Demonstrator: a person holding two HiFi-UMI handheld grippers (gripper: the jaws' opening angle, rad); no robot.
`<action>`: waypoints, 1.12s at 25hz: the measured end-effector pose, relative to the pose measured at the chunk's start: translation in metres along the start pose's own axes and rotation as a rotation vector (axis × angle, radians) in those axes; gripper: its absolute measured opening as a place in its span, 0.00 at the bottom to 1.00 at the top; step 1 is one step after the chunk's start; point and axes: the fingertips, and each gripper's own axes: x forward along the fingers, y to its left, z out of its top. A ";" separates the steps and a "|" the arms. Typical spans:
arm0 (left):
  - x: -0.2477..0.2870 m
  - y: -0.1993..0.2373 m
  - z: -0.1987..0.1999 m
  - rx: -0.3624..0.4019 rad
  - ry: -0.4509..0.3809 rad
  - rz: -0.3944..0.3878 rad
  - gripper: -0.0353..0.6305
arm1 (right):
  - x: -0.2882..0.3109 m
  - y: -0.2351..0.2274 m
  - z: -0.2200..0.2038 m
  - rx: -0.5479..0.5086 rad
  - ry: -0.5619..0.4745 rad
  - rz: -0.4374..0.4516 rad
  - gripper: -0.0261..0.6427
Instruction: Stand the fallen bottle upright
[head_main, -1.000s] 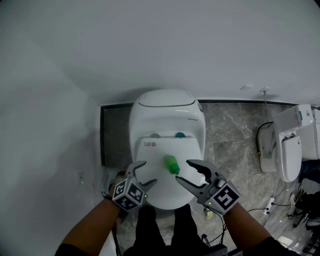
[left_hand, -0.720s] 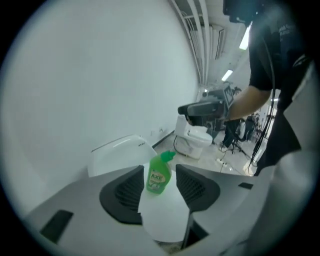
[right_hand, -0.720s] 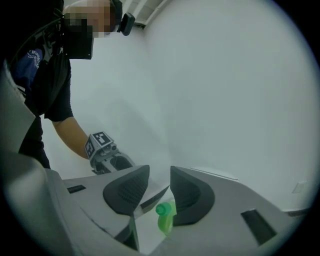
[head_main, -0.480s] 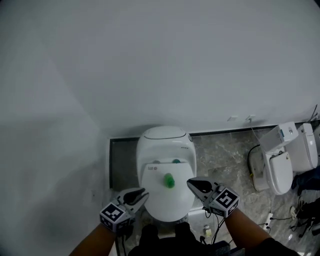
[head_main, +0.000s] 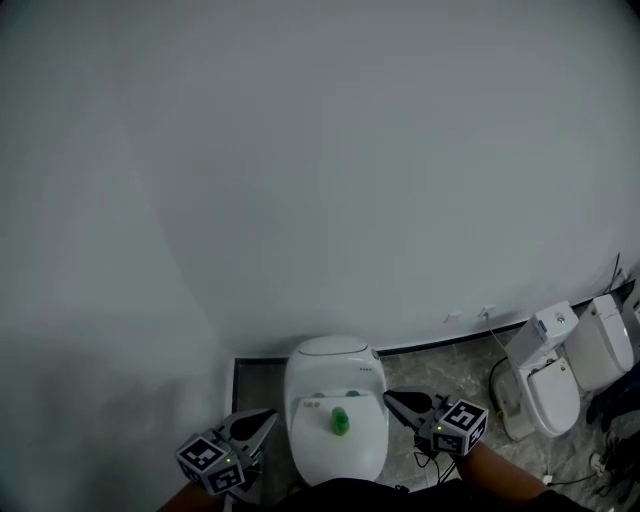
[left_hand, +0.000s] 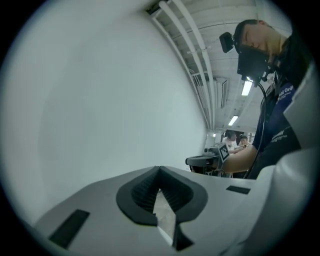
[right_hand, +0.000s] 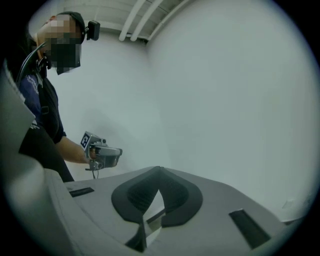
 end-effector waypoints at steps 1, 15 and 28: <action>-0.007 -0.005 0.012 -0.008 -0.021 0.006 0.07 | -0.006 0.006 0.014 0.011 -0.018 -0.001 0.07; -0.064 -0.060 0.102 0.005 -0.209 0.000 0.07 | -0.050 0.070 0.106 -0.002 -0.137 -0.015 0.06; -0.071 -0.059 0.093 0.025 -0.209 0.011 0.07 | -0.046 0.068 0.082 0.048 -0.106 -0.016 0.06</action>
